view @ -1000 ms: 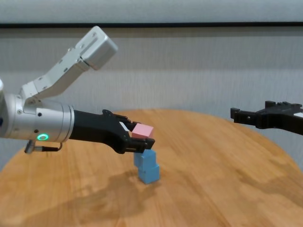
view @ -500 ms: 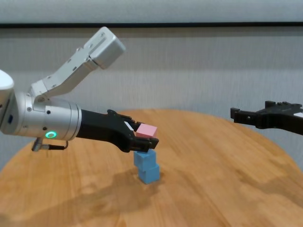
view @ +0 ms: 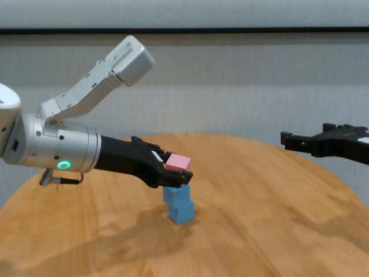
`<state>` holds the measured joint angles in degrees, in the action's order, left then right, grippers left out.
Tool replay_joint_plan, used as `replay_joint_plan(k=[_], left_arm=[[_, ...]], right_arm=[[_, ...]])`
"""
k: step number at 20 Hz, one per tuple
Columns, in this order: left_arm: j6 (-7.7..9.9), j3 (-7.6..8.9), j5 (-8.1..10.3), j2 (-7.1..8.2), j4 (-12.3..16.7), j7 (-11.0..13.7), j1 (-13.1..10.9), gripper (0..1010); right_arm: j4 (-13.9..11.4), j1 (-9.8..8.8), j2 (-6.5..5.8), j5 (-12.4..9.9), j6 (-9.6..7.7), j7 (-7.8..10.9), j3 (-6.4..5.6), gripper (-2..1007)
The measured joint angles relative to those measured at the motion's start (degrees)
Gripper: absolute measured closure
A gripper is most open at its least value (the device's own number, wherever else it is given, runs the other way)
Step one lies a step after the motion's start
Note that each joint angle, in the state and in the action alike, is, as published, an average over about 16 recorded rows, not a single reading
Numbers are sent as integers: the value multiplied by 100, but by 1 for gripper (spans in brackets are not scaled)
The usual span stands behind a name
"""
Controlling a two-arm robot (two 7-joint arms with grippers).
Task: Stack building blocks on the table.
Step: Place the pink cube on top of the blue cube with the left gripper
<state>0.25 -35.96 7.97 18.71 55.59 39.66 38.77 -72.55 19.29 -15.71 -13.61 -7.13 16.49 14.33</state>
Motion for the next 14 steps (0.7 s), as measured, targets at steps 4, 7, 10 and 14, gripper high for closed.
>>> replay_joint_plan(k=[4, 7, 10, 14], left_arm=[[15, 1, 4, -13, -25, -6, 2, 442], [13, 3, 7, -25, -47, -10, 3, 442], [7, 3, 7, -38, -68, -13, 5, 442], [-3, 3, 7, -52, -91, -17, 6, 442]], right_arm=[[0, 0, 0, 0, 0, 0, 0, 1], [0, 0, 0, 0, 0, 0, 0, 0], [0, 0, 0, 0, 0, 0, 0, 0], [0, 0, 0, 0, 0, 0, 0, 1]])
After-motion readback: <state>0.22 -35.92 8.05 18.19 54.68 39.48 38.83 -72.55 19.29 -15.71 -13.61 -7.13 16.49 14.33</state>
